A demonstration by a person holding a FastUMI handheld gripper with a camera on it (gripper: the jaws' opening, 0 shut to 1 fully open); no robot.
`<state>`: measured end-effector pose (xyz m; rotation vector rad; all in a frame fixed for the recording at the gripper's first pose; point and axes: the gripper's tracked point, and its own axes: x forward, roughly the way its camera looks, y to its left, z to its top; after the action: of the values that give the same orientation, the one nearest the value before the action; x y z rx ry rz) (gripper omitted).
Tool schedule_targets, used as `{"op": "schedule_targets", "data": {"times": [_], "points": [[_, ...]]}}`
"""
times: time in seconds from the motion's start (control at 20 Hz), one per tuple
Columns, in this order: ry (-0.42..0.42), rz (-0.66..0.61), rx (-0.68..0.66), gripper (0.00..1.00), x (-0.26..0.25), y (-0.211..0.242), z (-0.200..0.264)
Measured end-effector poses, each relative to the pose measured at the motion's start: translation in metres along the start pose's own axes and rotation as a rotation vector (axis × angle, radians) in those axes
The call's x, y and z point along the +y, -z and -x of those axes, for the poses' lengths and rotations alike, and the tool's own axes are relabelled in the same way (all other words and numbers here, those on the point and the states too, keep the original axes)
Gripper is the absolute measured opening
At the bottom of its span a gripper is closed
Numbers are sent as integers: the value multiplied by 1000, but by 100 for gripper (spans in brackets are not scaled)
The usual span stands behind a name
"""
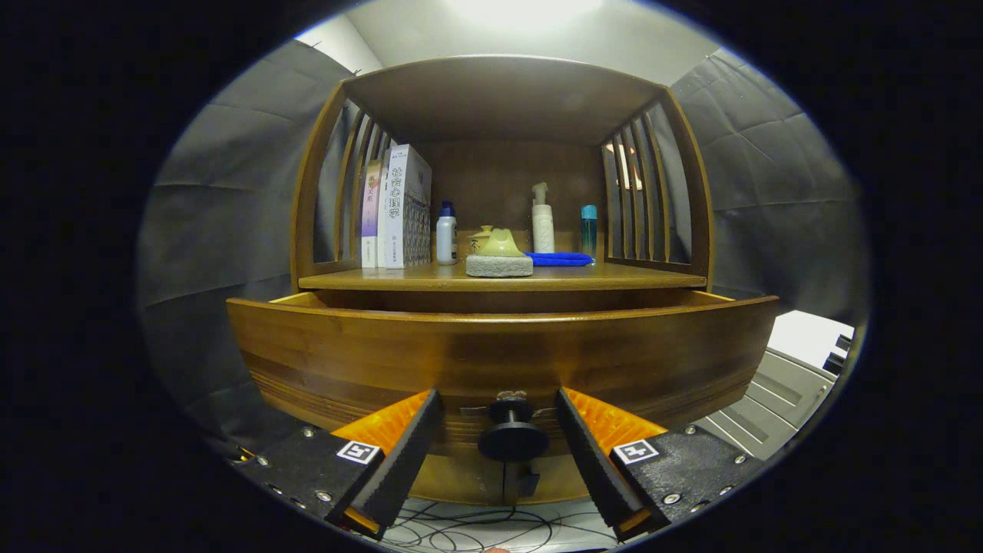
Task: Pull open the drawer, take out the items inside it, and place them on the countertop above the cabinet.
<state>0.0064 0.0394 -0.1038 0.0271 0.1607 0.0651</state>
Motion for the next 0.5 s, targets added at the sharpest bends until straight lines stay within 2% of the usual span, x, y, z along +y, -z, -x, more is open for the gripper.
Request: {"op": "schedule_targets", "data": {"times": [0.5], "points": [[-18,0,18,95,-3,-9,-49]]}}
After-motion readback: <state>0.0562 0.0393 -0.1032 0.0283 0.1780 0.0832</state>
